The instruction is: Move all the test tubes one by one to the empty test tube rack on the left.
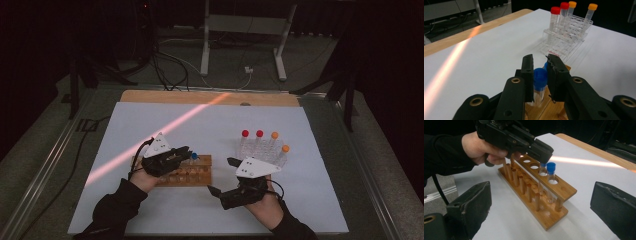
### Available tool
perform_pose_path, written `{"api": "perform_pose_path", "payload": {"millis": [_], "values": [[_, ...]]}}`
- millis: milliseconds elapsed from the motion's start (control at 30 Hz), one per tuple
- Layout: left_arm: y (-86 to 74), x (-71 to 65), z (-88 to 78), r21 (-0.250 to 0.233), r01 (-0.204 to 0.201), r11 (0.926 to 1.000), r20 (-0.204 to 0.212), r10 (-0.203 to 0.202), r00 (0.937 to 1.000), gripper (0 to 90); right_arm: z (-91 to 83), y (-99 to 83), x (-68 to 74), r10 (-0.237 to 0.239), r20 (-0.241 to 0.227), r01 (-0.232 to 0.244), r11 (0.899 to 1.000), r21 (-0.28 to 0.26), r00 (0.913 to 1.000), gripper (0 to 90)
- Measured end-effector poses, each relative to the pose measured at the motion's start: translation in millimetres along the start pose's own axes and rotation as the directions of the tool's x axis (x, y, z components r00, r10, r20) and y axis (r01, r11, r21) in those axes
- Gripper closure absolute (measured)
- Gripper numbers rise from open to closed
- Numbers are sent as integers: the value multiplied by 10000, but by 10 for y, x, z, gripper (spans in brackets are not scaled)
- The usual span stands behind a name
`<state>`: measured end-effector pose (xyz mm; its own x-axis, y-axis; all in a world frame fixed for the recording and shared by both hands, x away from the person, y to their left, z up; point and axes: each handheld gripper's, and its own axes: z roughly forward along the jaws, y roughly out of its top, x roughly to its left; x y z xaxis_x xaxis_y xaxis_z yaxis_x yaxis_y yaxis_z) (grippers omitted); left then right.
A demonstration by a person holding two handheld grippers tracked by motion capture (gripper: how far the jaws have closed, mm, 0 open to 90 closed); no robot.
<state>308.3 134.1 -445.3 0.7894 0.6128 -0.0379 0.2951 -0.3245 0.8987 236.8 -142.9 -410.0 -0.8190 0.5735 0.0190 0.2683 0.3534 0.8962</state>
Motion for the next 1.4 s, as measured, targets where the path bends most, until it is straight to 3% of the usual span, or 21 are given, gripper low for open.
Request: {"api": "perform_pose_path", "payload": {"millis": [333, 400, 567, 700, 833, 1000, 1100, 1400], "values": [[-11, 24, -21, -3, 279, 9996, 143, -279, 9995, 761, -21, 7, -13, 18, -12, -18, 10000, -39, 10000, 33], [-7, 40, -49, -171, 461, 9988, 389, -454, 9982, 700, -32, 14, -15, 8, 30, -7, 10000, -65, 10000, 33], [46, 40, -200, -903, 602, 9941, 492, -559, 9972, 514, -94, 35, -79, 62, 156, -58, 9996, -269, 9999, 33], [89, -2, -307, -1377, 612, 9886, 855, -497, 9951, 385, -182, 57, -184, 52, 561, -30, 9992, -398, 9984, 34], [106, -67, -357, -1485, 498, 9877, 993, -352, 9944, 268, -325, 74, -346, 268, 1115, -191, 9974, -702, 9934, 40], [86, -121, -372, -1384, 534, 9889, 1301, -353, 9909, 134, -525, 54, -589, 678, 2170, -484, 9944, -934, 9738, 62], [71, -137, -387, -1359, 553, 9892, 1698, -317, 9850, 25, -647, 5, -733, 924, 2951, -662, 9930, -974, 9510, 96], [24, -145, -442, -1489, 434, 9879, 1915, -143, 9814, 5, -827, -263, -1063, 1573, 4112, -1341, 9873, -850, 8979, 156]]}}
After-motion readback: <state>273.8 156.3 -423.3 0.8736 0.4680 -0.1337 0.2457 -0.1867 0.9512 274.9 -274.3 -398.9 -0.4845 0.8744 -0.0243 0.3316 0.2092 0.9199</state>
